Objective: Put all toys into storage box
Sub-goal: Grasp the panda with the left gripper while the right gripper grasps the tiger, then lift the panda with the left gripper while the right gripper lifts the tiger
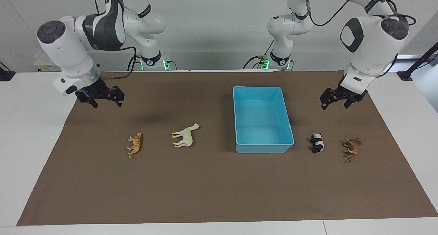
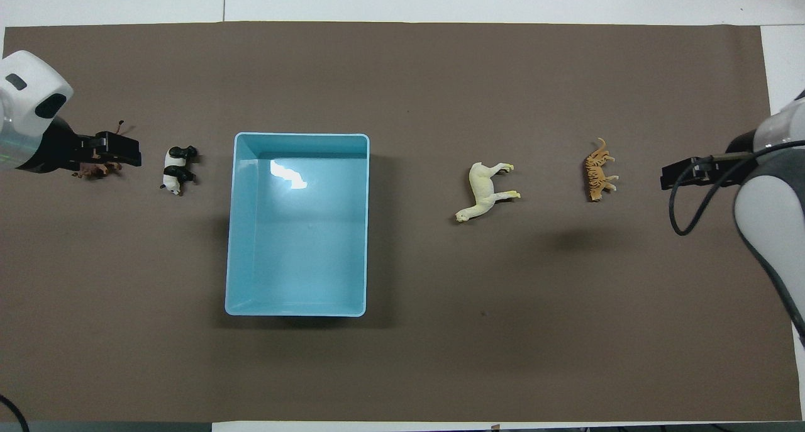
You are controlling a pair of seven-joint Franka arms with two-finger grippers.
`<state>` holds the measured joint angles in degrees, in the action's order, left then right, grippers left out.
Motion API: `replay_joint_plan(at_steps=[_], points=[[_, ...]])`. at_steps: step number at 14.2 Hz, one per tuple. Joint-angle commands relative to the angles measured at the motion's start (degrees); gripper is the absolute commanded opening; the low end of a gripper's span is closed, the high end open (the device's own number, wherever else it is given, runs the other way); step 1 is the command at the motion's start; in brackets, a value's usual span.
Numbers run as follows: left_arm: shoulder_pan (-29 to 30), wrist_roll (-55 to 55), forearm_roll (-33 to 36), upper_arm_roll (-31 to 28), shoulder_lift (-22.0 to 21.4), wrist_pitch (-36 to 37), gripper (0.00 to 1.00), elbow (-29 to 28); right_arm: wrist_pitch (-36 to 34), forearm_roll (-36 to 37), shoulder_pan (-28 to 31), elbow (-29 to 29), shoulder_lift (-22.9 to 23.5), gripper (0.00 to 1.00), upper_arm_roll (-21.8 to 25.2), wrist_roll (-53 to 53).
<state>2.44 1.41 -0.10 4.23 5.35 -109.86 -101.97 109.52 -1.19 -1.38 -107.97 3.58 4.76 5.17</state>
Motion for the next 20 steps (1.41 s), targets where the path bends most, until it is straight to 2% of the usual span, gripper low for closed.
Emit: replay_joint_plan(at_steps=[1,4,9,11,17,19,20], points=[[0.46,0.26,1.15,0.43,6.14,-7.09,1.00,-0.15,7.70,-1.19,-1.86,-0.66,5.28,1.00,-0.10,0.28],[0.46,0.26,2.72,0.34,7.56,-16.32,1.00,-5.67,17.02,-1.19,-3.36,-5.40,7.75,1.00,-0.10,0.37],[0.38,0.96,4.75,0.43,13.61,-22.30,1.00,-6.48,26.34,-1.19,-3.19,-7.17,14.07,1.00,-0.10,4.67],[0.38,2.19,4.75,0.43,14.85,-26.00,1.00,-7.62,26.80,-1.19,-3.36,-7.17,14.61,1.00,-0.10,4.58],[0.46,2.28,4.75,0.34,16.27,-28.04,1.00,-9.29,28.21,-1.19,-3.45,-7.60,16.10,1.00,-0.19,4.32],[0.38,2.71,4.75,0.34,16.09,-27.77,0.86,-10.08,28.21,-1.19,-3.54,-8.13,15.93,0.96,-0.19,3.97],[0.38,2.72,4.75,0.34,16.00,-28.03,0.80,-10.87,28.29,-1.19,-3.63,-8.48,15.84,0.90,-0.10,4.06]])
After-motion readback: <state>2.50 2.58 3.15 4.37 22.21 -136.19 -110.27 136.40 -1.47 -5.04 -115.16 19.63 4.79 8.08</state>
